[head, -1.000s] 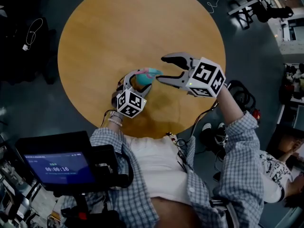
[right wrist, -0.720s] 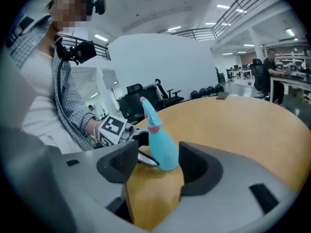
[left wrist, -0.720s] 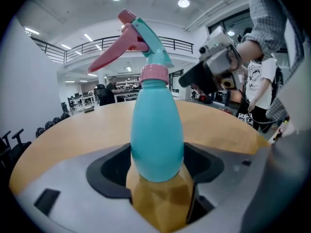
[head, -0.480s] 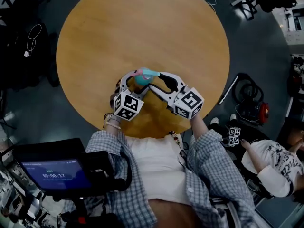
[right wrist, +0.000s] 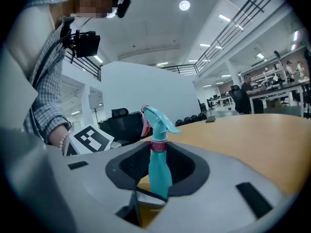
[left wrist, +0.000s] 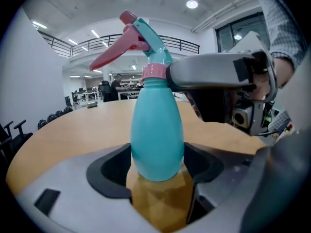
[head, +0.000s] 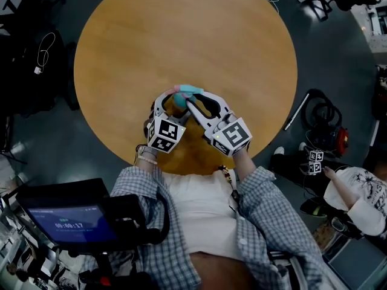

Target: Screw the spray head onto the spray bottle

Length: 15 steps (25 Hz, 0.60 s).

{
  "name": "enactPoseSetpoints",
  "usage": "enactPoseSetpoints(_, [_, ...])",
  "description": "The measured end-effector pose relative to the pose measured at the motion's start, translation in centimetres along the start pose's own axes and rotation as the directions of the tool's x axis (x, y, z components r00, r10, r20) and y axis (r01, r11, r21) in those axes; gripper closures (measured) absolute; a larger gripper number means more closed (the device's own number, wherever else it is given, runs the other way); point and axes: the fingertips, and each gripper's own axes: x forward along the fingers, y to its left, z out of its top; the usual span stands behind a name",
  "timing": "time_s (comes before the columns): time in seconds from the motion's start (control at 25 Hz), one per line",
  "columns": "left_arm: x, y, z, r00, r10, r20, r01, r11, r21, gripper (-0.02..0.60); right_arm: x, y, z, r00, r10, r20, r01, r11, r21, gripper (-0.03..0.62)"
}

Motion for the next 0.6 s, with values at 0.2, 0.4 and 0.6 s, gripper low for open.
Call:
enactPoseSetpoints(0.2, [0.0,0.0,-0.1,1.000,0.002,-0.002,-0.002,1.000,0.003,0.245,-0.4,0.5,0.2,1.000,0.001,-0.004,-0.001,1.000,-0.031,0.533])
enactPoseSetpoints(0.4, [0.1,-0.1,0.0,1.000,-0.001,-0.004,0.001,1.000,0.008,0.245,-1.2,1.1,-0.6,0.997,0.054,-0.055,-0.058,0.996,-0.070,0.539])
enactPoseSetpoints(0.6, [0.0,-0.1,-0.1,1.000,0.001,-0.004,-0.001,1.000,0.022,0.245,-2.7,-2.9,0.1,0.996,-0.064,-0.067,0.056,0.992,-0.113,0.575])
